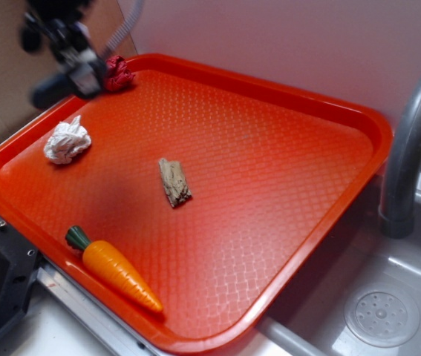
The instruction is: Grab the plastic pickle.
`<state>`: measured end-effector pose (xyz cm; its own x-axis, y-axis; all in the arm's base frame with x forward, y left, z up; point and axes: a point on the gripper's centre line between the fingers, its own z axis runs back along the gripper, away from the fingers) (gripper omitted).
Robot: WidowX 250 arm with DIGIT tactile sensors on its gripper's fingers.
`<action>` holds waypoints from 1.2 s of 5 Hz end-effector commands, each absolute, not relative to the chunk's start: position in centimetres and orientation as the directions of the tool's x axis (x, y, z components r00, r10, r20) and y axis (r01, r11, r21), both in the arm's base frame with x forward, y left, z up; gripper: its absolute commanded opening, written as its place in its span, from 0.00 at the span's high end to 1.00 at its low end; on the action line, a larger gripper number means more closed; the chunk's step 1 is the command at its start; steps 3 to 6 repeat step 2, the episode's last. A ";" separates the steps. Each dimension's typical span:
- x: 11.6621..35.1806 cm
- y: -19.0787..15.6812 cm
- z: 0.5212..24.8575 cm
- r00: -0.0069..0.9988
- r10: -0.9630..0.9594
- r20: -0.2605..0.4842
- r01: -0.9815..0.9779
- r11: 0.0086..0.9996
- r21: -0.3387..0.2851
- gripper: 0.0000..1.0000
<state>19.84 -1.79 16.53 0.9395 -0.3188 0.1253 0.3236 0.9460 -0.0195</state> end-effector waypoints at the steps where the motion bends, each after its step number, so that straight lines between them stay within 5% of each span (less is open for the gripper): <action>1: 20.1 -0.8 20.2 0.988 -0.023 0.152 0.019 0.999 0.027 1.00; 6: 20.3 -1.2 20.1 0.988 -0.033 0.148 0.032 0.999 0.013 1.00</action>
